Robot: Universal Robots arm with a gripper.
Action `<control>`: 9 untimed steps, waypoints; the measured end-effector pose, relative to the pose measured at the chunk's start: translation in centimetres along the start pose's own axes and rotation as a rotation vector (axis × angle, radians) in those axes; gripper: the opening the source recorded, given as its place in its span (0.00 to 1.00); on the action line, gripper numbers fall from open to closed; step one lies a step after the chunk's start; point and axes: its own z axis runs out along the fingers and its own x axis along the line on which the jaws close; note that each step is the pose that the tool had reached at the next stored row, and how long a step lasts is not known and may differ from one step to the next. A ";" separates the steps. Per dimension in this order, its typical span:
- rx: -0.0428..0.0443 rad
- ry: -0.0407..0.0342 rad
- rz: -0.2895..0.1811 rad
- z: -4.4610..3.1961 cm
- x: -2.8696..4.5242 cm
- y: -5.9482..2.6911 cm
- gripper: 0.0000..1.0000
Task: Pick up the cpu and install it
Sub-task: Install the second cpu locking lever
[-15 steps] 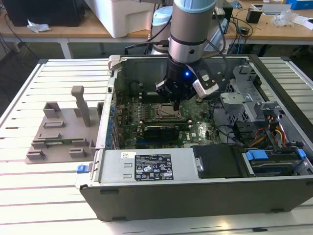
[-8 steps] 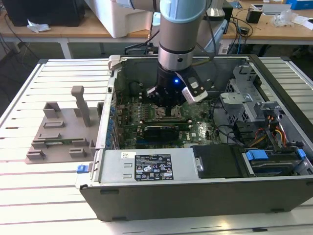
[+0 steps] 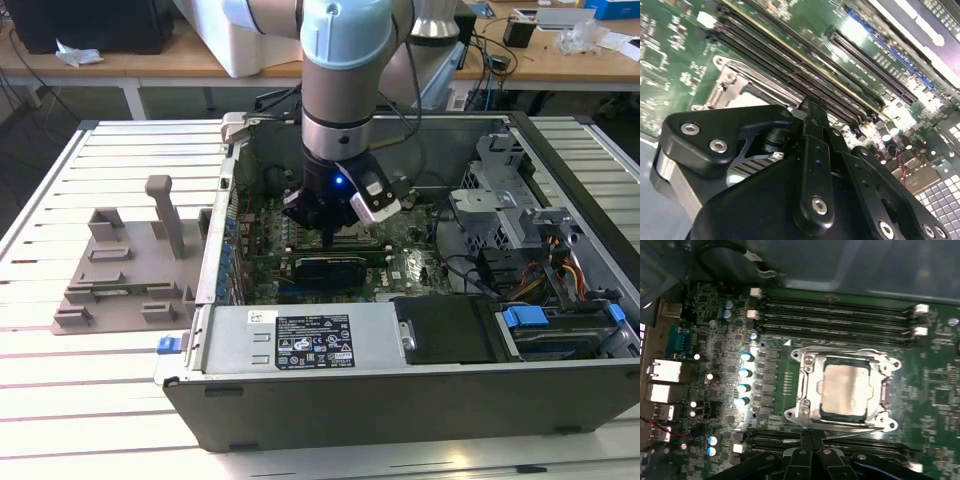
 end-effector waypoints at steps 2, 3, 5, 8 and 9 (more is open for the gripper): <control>-0.0012 0.0001 -0.002 0.14 0.42 0.02 0.11; -0.0029 0.0000 -0.003 0.21 0.76 0.05 0.11; -0.0063 0.0000 -0.008 0.32 1.09 0.08 0.11; -0.0094 0.0007 -0.017 0.42 1.22 0.08 0.11; -0.0104 0.0010 -0.020 0.46 1.24 0.08 0.11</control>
